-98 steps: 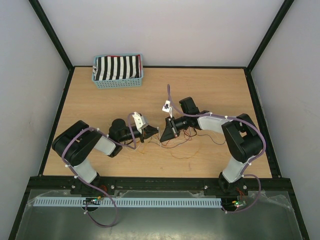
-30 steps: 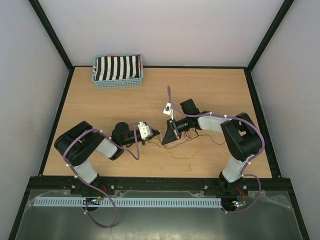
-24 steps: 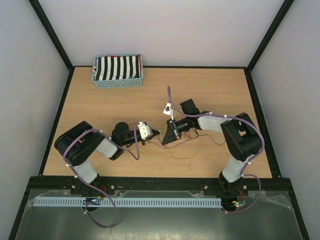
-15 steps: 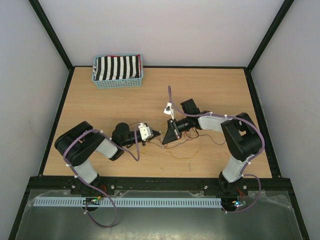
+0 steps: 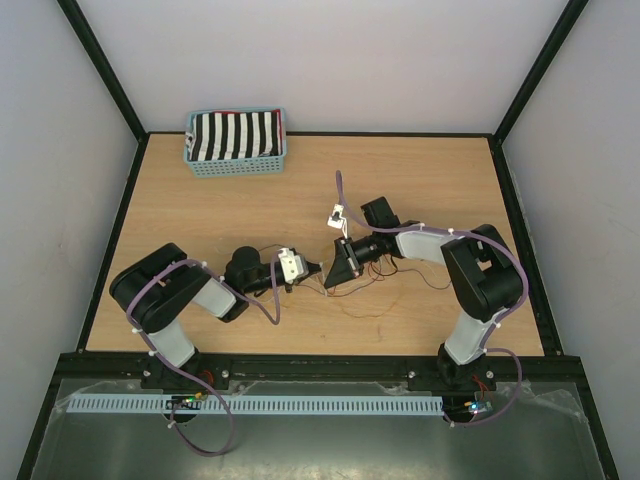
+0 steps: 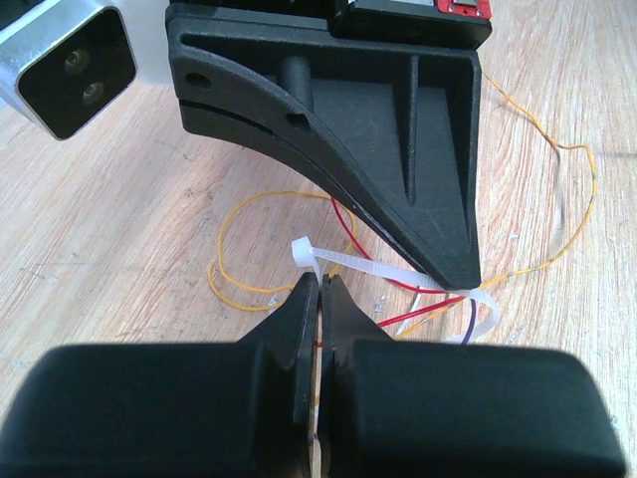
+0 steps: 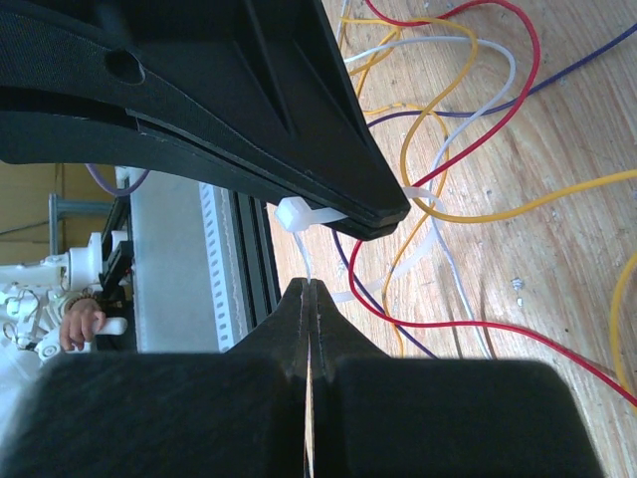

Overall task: Zip-tie the wires
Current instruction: Tie the cable at the center of the board.

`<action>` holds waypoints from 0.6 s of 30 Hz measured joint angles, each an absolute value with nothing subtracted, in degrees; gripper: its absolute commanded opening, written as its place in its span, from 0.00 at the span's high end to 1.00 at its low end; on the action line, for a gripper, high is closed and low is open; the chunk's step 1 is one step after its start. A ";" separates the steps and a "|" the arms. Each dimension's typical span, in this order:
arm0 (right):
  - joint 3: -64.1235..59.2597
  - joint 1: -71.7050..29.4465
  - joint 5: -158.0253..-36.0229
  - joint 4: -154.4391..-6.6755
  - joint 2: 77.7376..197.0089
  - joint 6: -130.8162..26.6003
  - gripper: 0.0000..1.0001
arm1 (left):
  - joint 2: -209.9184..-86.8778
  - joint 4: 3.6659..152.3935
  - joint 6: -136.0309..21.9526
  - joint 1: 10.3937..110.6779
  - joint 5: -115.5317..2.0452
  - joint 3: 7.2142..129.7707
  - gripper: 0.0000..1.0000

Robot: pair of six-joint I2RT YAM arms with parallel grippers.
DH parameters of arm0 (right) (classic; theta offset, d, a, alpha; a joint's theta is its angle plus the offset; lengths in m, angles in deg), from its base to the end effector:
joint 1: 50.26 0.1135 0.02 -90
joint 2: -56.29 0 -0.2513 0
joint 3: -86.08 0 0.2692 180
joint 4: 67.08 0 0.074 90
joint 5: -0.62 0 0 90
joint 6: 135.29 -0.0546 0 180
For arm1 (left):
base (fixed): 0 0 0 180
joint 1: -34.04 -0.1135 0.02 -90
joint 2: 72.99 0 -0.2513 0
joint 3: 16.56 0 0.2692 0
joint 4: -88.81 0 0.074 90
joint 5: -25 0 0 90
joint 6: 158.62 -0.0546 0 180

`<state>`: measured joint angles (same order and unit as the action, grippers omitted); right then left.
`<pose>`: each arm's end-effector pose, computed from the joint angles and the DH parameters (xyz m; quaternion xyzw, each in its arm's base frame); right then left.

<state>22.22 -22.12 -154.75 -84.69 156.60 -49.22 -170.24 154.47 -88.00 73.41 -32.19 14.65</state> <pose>0.2749 0.2033 0.1225 -0.3308 0.7479 0.5654 0.1077 0.1984 -0.2011 0.1160 0.5073 0.4954 -0.3147 0.6310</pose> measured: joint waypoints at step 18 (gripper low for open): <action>22.13 -23.67 -156.06 -85.22 157.24 -50.66 1.00 | -170.22 154.47 -90.09 74.37 -33.08 14.48 1.00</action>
